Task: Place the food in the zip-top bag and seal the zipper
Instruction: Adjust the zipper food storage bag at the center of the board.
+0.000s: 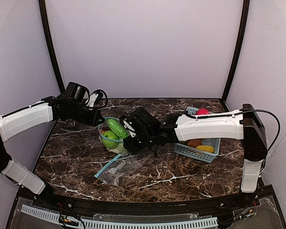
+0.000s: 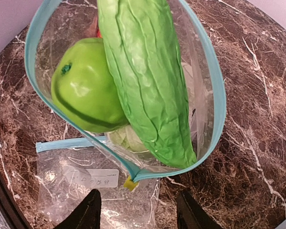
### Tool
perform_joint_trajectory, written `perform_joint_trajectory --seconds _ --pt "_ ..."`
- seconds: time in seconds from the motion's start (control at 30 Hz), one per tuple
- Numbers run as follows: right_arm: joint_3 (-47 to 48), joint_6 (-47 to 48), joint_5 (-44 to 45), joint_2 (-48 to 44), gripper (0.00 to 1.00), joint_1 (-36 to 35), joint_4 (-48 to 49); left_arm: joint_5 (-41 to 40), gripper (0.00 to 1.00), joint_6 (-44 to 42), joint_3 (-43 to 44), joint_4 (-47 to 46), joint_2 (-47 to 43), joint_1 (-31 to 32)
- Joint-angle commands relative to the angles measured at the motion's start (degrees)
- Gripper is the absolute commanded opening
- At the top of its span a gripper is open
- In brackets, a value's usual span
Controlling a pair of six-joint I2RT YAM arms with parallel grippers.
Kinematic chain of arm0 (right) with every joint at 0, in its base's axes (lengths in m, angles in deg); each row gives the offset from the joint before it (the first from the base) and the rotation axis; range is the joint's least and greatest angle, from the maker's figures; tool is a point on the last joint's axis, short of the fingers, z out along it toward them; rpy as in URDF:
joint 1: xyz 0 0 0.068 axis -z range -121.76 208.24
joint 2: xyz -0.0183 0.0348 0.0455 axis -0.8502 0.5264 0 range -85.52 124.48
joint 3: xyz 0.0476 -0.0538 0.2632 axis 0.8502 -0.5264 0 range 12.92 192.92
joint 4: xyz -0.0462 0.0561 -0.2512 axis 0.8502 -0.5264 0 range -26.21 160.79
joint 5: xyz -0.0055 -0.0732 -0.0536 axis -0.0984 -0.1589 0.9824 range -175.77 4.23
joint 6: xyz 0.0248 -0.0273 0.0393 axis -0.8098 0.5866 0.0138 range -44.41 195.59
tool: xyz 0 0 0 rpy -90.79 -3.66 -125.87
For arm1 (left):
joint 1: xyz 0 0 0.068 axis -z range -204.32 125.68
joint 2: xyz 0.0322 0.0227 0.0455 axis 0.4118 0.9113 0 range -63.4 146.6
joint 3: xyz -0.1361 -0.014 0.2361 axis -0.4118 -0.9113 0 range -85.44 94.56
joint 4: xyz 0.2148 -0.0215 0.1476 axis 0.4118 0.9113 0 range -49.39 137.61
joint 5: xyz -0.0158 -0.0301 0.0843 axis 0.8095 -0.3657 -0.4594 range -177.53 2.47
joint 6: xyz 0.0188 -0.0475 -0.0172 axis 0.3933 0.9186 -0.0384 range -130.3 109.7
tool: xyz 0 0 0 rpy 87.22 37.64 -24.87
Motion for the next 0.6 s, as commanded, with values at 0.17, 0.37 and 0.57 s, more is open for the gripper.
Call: perform_joint_trajectory --seconds 0.17,0.37,0.57 --pt "4.02 -2.65 2.31 5.09 0.44 -0.38 0.48 0.01 0.01 -0.33 -0.08 0.48 -1.39 -0.2" --pt "5.32 -2.21 3.02 6.3 0.31 -0.31 0.57 -0.08 0.01 -0.31 -0.08 0.48 -1.33 -0.21" --pt "6.53 -1.62 3.44 5.05 0.0 -0.38 -2.03 -0.39 0.01 -0.39 0.05 0.5 -1.47 -0.2"
